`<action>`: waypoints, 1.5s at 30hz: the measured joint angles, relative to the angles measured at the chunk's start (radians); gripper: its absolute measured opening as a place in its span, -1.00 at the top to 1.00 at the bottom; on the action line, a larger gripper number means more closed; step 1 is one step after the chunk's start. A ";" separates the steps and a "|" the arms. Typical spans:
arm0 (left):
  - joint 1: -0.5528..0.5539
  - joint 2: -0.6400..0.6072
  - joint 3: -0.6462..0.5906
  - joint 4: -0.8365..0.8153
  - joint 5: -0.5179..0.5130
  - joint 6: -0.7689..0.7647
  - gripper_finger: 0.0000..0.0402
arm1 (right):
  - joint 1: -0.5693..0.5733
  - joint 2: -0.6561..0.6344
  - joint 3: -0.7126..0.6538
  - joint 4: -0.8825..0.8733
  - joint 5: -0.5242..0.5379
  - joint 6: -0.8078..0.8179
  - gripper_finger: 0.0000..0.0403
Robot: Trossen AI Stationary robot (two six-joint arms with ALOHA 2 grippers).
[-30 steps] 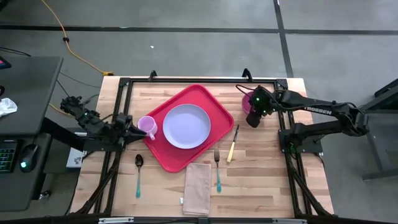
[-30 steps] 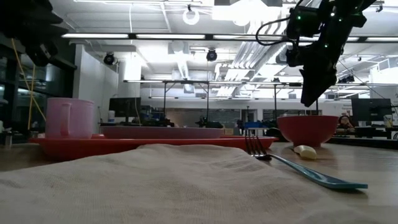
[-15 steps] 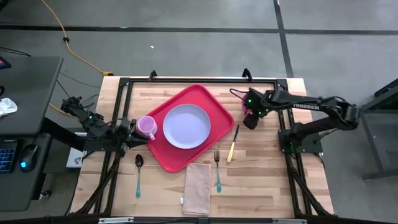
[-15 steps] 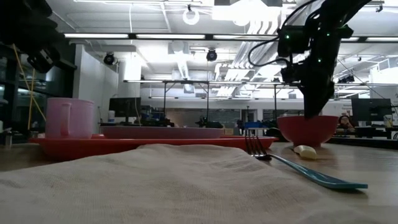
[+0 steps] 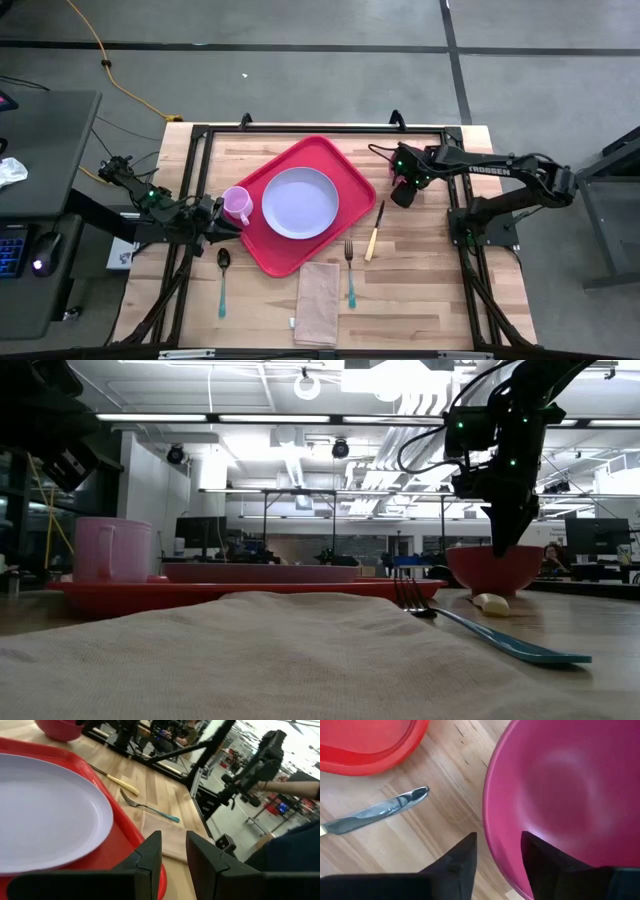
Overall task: Set up tray
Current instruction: Put the pink bowl on top of the white plate on the red serving tray
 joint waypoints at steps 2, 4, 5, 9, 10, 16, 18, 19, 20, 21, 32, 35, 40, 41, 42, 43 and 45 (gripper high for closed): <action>0.000 0.000 0.000 0.002 0.012 0.002 0.42 | 0.000 0.000 0.000 -0.001 0.002 0.008 0.45; 0.000 0.000 0.000 0.002 0.017 0.003 0.42 | 0.000 0.000 0.000 -0.005 0.012 0.014 0.55; 0.000 0.000 0.000 0.002 0.017 0.003 0.42 | 0.000 0.000 0.000 -0.006 0.013 0.014 0.60; 0.000 0.000 0.000 0.002 0.036 0.003 0.42 | 0.000 0.000 0.000 -0.004 0.015 0.016 0.80; 0.000 0.000 0.000 0.002 0.038 0.003 0.42 | 0.000 0.000 0.000 -0.003 0.016 0.016 0.85; 0.000 0.000 0.000 0.002 0.058 0.002 0.42 | 0.000 0.000 0.000 -0.006 0.019 0.034 0.97; 0.000 0.000 0.000 0.002 0.057 0.002 0.42 | 0.000 0.000 0.000 -0.007 0.027 0.044 0.99; 0.000 0.000 0.000 0.002 0.057 0.002 0.42 | 0.000 0.000 0.000 -0.008 0.027 0.044 0.99; 0.000 0.000 0.000 0.002 0.057 0.002 0.42 | 0.000 0.000 0.000 -0.007 0.026 0.044 0.99; 0.000 0.000 0.000 0.003 0.056 0.002 0.42 | 0.000 0.000 0.000 -0.008 0.025 0.047 0.99; 0.000 0.000 0.000 0.002 0.053 0.001 0.42 | 0.000 -0.001 0.000 -0.007 0.008 0.064 1.00; 0.000 0.000 0.000 0.002 0.053 0.002 0.42 | 0.000 -0.001 0.015 -0.027 -0.001 0.070 1.00; 0.000 0.000 0.000 -0.002 0.052 0.044 0.42 | 0.000 -0.001 0.105 -0.090 0.003 0.045 1.00; 0.000 0.000 0.000 -0.006 0.052 0.055 0.42 | 0.000 -0.001 0.125 -0.096 0.005 0.041 1.00; 0.000 0.000 0.000 -0.011 0.052 0.069 0.42 | 0.000 -0.001 0.145 -0.102 0.005 0.038 1.00; 0.000 0.000 0.000 -0.017 0.052 0.078 0.42 | 0.000 -0.001 0.164 -0.105 0.005 0.035 1.00; 0.000 0.000 0.000 -0.021 0.052 0.098 0.42 | 0.000 -0.001 0.204 -0.104 0.006 0.034 1.00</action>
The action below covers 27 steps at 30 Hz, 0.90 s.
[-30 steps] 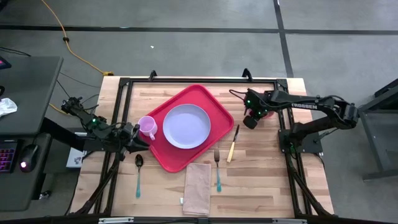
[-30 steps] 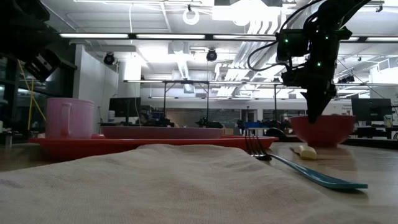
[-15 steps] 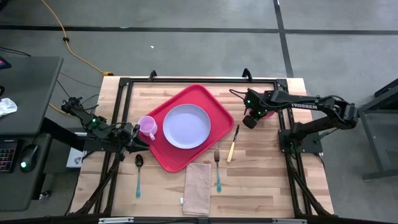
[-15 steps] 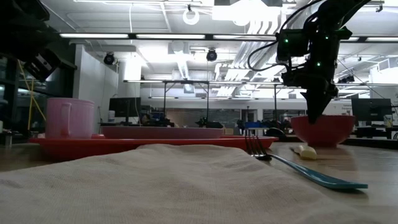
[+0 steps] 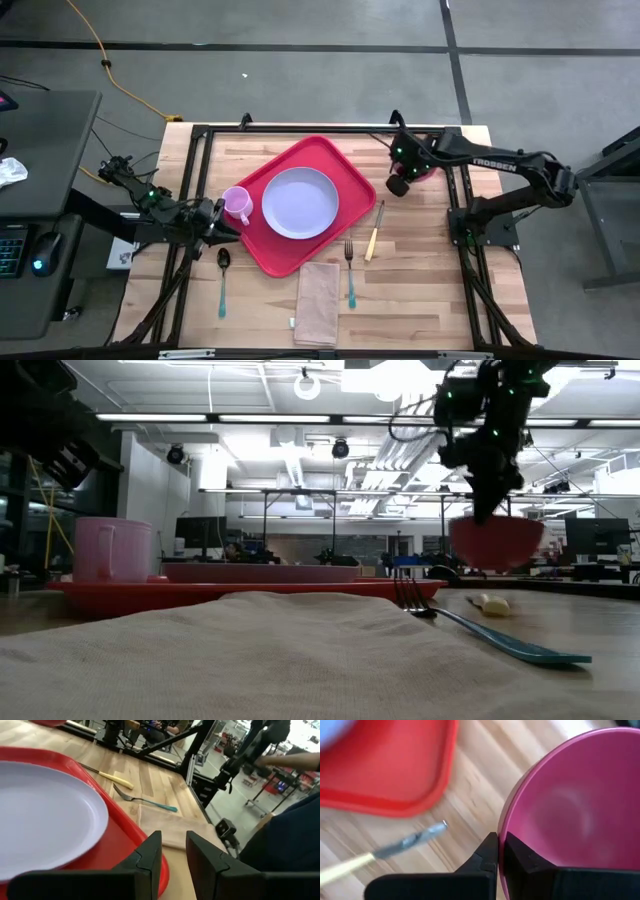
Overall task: Set up tray
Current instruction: Put the pink bowl on top of the white plate on the red serving tray
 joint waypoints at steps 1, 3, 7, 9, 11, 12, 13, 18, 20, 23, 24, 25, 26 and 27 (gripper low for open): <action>0.000 0.000 0.000 0.001 0.000 0.010 0.42 | 0.000 0.000 0.019 -0.001 0.000 0.000 1.00; 0.000 0.000 0.000 0.000 -0.002 0.043 0.42 | 0.002 0.000 0.056 -0.003 0.001 0.000 1.00; 0.000 0.000 0.000 0.001 -0.013 0.109 0.42 | 0.016 0.000 0.121 -0.007 0.000 0.001 1.00; 0.000 0.000 0.000 0.000 -0.041 0.113 0.42 | 0.033 0.001 0.149 -0.006 -0.001 0.010 1.00; 0.000 0.000 0.000 0.000 -0.058 0.113 0.42 | 0.059 0.017 0.182 -0.006 -0.005 0.018 1.00; 0.000 0.000 0.000 -0.002 -0.067 0.114 0.42 | 0.073 0.030 0.199 -0.005 -0.005 0.017 1.00; 0.000 0.000 0.000 -0.006 -0.071 0.114 0.42 | 0.088 0.048 0.217 -0.006 -0.005 0.017 1.00; 0.000 0.000 0.000 -0.012 -0.072 0.114 0.42 | 0.157 0.188 0.343 -0.007 -0.009 -0.018 1.00; 0.000 0.000 0.000 -0.020 -0.072 0.113 0.42 | 0.175 0.254 0.407 -0.007 -0.028 -0.039 1.00; 0.000 0.000 0.000 -0.027 -0.072 0.108 0.42 | 0.196 0.355 0.518 -0.031 -0.059 -0.065 1.00; 0.000 0.000 0.000 -0.027 -0.072 0.107 0.42 | 0.201 0.387 0.557 -0.050 -0.066 -0.072 1.00; 0.000 0.000 0.000 -0.026 -0.072 0.107 0.41 | 0.206 0.419 0.593 -0.069 -0.078 -0.078 1.00; 0.000 0.000 0.001 -0.026 -0.072 0.107 0.42 | 0.211 0.450 0.632 -0.089 -0.089 -0.089 1.00; 0.000 0.000 0.000 -0.026 -0.072 0.107 0.42 | 0.217 0.480 0.669 -0.103 -0.096 -0.094 1.00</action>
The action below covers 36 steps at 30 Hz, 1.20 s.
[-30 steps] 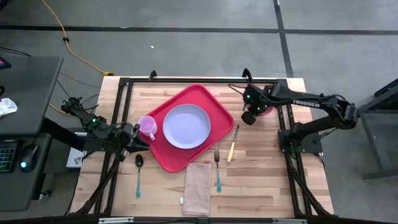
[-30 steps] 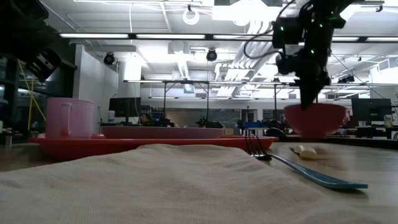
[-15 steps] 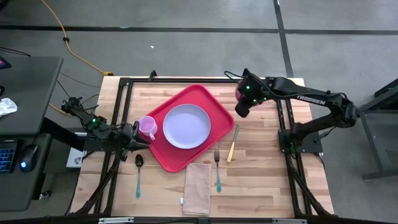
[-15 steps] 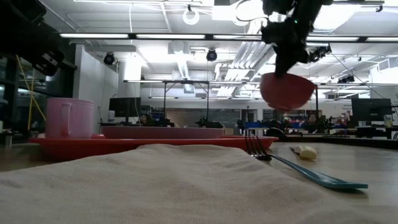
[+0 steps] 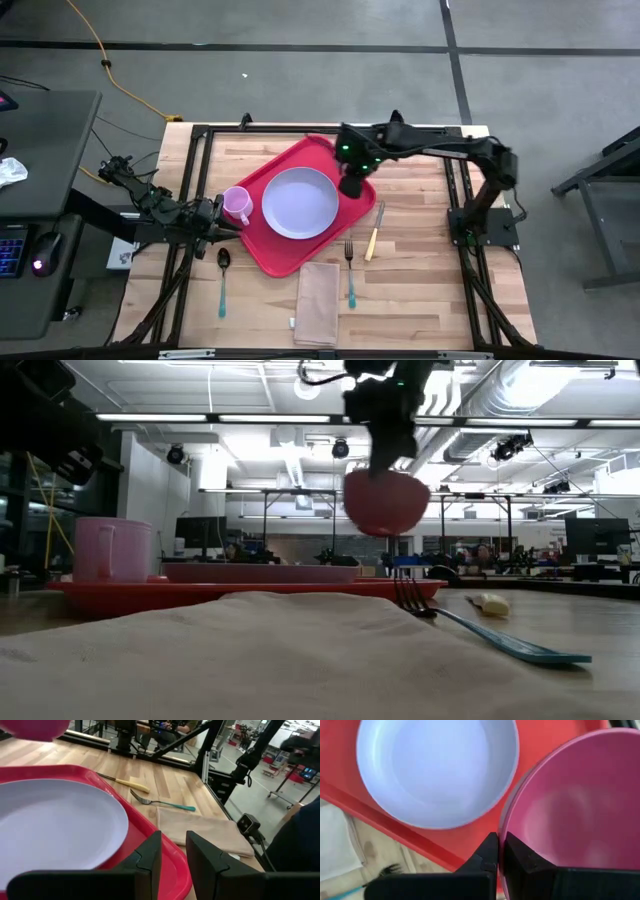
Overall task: Set up tray
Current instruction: Put the pink bowl on top of the white plate on the red serving tray
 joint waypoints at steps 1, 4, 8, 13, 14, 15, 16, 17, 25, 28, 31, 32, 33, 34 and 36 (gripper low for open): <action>0.000 0.000 0.000 0.000 0.000 0.000 0.42 | 0.006 0.028 0.034 -0.013 -0.003 -0.002 1.00; 0.000 0.000 0.000 0.000 0.000 0.002 0.42 | 0.024 0.100 0.134 -0.059 -0.014 -0.020 1.00; 0.000 0.000 0.000 -0.005 0.000 0.005 0.42 | 0.046 0.178 0.253 -0.117 -0.024 -0.021 1.00; 0.000 0.000 0.000 -0.009 0.000 0.005 0.42 | 0.074 0.241 0.377 -0.150 -0.036 -0.020 1.00; 0.000 0.000 0.000 -0.011 0.000 0.005 0.42 | 0.082 0.254 0.400 -0.156 -0.037 -0.020 1.00; 0.000 0.000 0.000 -0.012 0.000 0.005 0.42 | 0.089 0.265 0.421 -0.163 -0.037 -0.020 1.00; 0.000 0.000 0.000 -0.012 0.000 0.005 0.42 | 0.095 0.274 0.441 -0.172 -0.037 -0.020 1.00; 0.000 0.000 0.000 -0.012 0.000 0.005 0.42 | 0.102 0.283 0.458 -0.178 -0.037 -0.020 1.00; 0.000 0.000 0.000 -0.026 0.000 0.005 0.42 | 0.144 0.315 0.526 -0.186 -0.037 0.005 1.00; 0.000 0.000 0.000 -0.026 0.000 0.005 0.42 | 0.156 0.315 0.528 -0.184 -0.030 0.025 1.00; 0.000 0.000 0.000 -0.026 0.000 0.005 0.42 | 0.170 0.315 0.528 -0.180 -0.022 0.029 1.00; 0.000 0.000 0.000 -0.026 0.000 0.005 0.42 | 0.175 0.315 0.528 -0.172 -0.022 0.030 1.00; 0.000 0.000 0.000 -0.026 0.000 0.005 0.42 | 0.180 0.315 0.528 -0.162 -0.022 0.031 1.00; 0.000 0.000 0.000 -0.026 0.000 0.005 0.42 | 0.185 0.315 0.528 -0.154 -0.023 0.032 1.00; 0.000 0.000 0.000 -0.026 0.000 0.005 0.42 | 0.193 0.315 0.528 -0.132 -0.033 0.032 1.00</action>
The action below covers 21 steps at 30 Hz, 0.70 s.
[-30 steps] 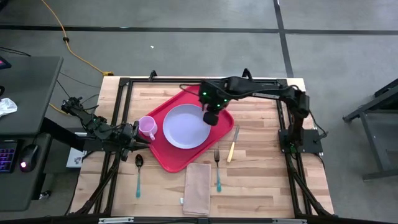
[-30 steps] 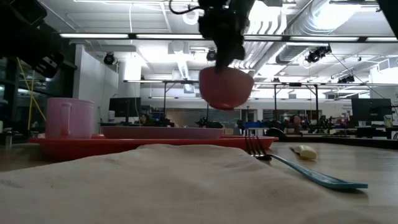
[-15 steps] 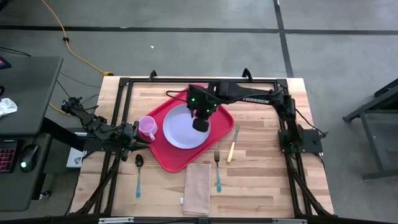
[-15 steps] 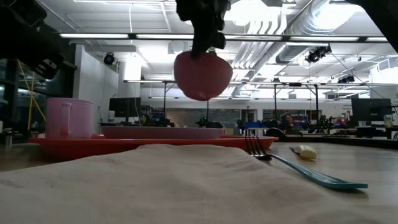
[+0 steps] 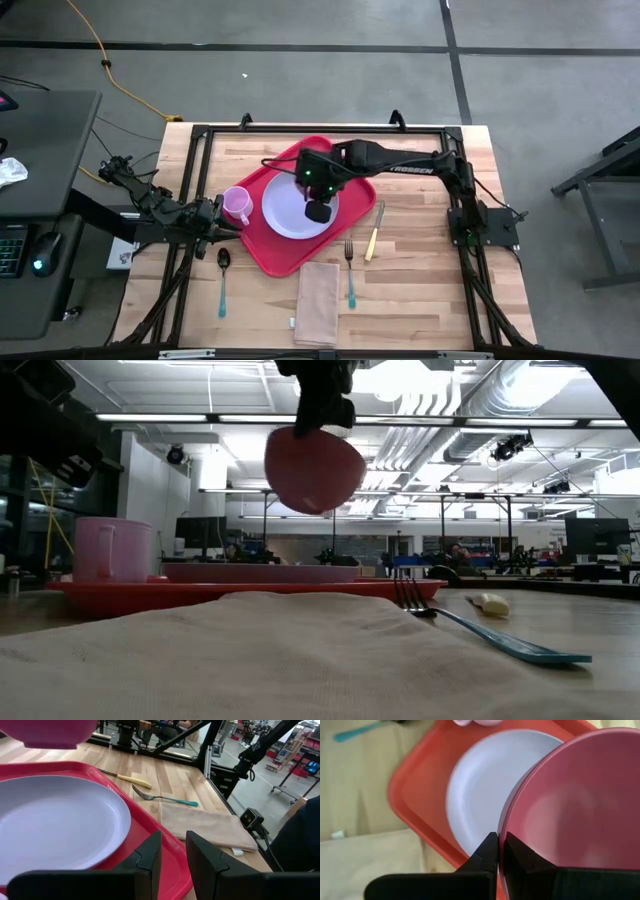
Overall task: Set up tray
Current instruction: Put the pink bowl on top of the white plate on the red serving tray
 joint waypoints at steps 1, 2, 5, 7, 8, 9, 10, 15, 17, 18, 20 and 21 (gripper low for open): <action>0.000 0.000 0.000 0.000 0.000 0.000 0.42 | 0.004 0.000 0.000 0.013 -0.005 0.001 1.00; 0.000 0.000 0.000 0.001 0.000 0.000 0.42 | 0.008 0.000 0.000 0.025 -0.010 0.001 1.00; 0.000 0.000 0.000 0.012 0.000 0.006 0.42 | 0.017 0.000 0.000 0.050 -0.027 0.001 1.00; 0.000 0.000 0.000 0.032 0.000 0.028 0.42 | 0.023 0.000 0.000 0.063 -0.026 0.002 1.00; 0.000 0.000 0.000 0.047 -0.003 0.042 0.42 | 0.024 0.000 0.000 0.064 -0.026 0.002 1.00; 0.000 0.000 0.000 0.062 -0.005 0.056 0.42 | 0.025 0.000 0.000 0.062 -0.027 0.003 1.00; 0.000 0.000 0.000 0.076 -0.009 0.073 0.42 | 0.025 0.000 0.000 0.061 -0.027 0.003 1.00; 0.000 0.000 0.000 0.087 -0.031 0.090 0.42 | 0.025 0.000 0.000 0.061 -0.027 0.003 1.00; 0.000 0.000 0.000 0.086 -0.033 0.090 0.42 | 0.025 0.000 0.000 0.061 -0.027 0.003 1.00; 0.000 0.000 0.000 0.085 -0.034 0.090 0.42 | 0.024 0.000 0.000 0.063 -0.027 0.003 1.00; 0.000 0.000 0.000 0.082 -0.052 0.090 0.42 | 0.024 0.004 0.000 0.077 -0.032 0.002 1.00; 0.000 0.000 0.000 0.082 -0.068 0.090 0.42 | 0.024 0.008 0.000 0.090 -0.040 0.003 1.00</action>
